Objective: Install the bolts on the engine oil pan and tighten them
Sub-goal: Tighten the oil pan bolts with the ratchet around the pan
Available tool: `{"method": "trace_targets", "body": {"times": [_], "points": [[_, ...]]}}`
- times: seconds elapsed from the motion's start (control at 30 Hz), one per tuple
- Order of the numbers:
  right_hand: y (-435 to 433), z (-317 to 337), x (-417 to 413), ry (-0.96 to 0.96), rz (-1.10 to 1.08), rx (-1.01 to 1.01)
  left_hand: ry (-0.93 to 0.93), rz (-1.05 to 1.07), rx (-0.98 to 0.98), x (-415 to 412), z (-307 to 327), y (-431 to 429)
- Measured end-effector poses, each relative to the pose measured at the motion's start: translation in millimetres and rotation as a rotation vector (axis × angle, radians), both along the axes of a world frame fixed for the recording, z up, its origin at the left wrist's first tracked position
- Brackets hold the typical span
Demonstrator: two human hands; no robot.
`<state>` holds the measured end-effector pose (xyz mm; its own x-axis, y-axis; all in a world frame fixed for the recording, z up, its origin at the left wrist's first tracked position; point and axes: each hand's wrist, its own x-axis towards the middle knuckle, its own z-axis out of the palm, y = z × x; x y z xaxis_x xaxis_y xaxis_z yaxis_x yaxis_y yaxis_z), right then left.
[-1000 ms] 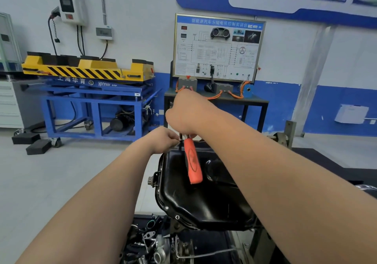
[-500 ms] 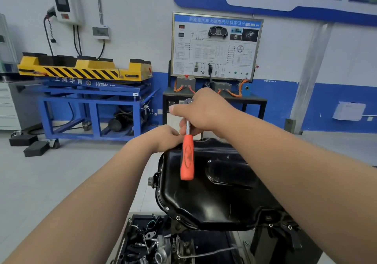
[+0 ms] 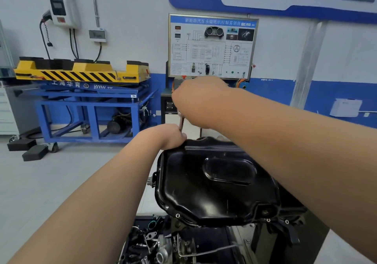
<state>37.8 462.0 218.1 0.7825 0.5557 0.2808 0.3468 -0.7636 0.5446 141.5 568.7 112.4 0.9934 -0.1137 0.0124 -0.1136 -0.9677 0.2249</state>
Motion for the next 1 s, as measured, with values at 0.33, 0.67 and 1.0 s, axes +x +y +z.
{"method": "trace_targets", "body": {"times": [0.33,0.67,1.0], "points": [[6,-26,4,0.003,-0.066,0.228,-0.037,-0.035,-0.172,-6,-12,7],[2,-23,6,-0.145,0.075,0.034,0.019,-0.055,-0.281,-11,-9,2],[2,-14,4,-0.107,0.107,0.054,0.055,0.064,-0.386,-6,-14,7]]}}
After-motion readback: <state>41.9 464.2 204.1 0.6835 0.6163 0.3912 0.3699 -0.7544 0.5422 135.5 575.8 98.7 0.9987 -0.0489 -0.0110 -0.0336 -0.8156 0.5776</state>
